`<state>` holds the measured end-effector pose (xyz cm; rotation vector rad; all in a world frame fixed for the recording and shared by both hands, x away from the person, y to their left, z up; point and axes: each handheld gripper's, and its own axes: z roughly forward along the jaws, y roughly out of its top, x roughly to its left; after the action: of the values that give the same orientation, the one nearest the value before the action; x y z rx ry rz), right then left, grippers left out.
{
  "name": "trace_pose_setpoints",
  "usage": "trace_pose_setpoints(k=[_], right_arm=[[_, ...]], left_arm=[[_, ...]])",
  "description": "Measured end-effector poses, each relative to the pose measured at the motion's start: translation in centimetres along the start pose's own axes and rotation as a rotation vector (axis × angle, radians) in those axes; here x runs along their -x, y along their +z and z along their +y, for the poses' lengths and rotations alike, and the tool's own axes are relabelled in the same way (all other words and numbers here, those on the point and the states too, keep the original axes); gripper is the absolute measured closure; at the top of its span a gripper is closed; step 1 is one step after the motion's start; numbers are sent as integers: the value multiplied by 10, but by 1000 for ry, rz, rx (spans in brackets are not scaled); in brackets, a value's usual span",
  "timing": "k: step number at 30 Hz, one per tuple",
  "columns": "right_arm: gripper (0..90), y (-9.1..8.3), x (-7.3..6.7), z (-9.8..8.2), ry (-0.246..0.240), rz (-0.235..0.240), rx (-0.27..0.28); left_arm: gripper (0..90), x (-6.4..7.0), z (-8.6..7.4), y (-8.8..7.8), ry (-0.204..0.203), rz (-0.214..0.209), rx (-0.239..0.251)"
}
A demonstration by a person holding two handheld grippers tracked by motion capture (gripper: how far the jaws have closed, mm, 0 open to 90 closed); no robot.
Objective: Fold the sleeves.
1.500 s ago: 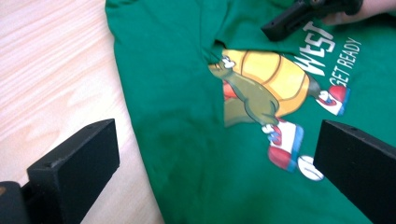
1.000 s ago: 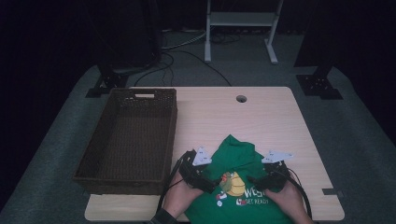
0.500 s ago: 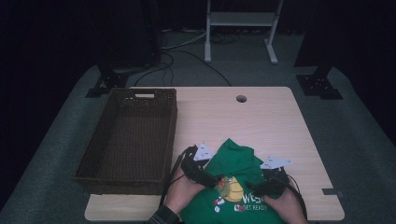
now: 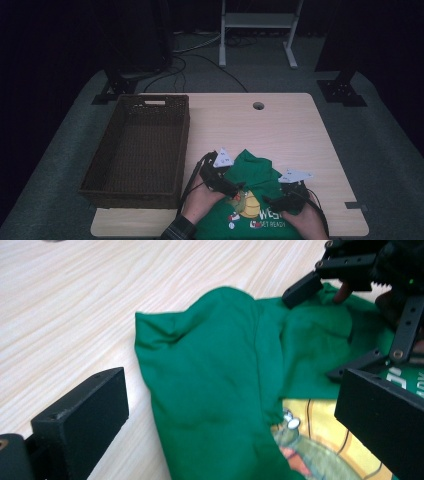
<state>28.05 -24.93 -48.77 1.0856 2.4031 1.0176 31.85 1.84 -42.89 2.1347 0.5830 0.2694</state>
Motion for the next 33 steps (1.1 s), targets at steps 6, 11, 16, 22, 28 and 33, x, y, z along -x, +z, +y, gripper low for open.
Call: trace_pose_setpoints(k=[6,11,16,22,28,33], right_arm=[[0,0,0,0,-1,-1,1],[0,0,0,0,0,0,0],[0,0,0,0,1,0,0],[0,0,0,0,2,1,0],[0,0,0,0,1,1,0],[0,0,0,0,1,0,0]], left_arm=[[0,1,5,10,15,-17,-21],[0,2,10,16,12,-27,-23],[0,2,15,20,15,-26,-18],[0,1,19,25,14,-30,-6],[0,1,20,30,7,-32,-7],[65,3,21,33,19,-38,-6]])
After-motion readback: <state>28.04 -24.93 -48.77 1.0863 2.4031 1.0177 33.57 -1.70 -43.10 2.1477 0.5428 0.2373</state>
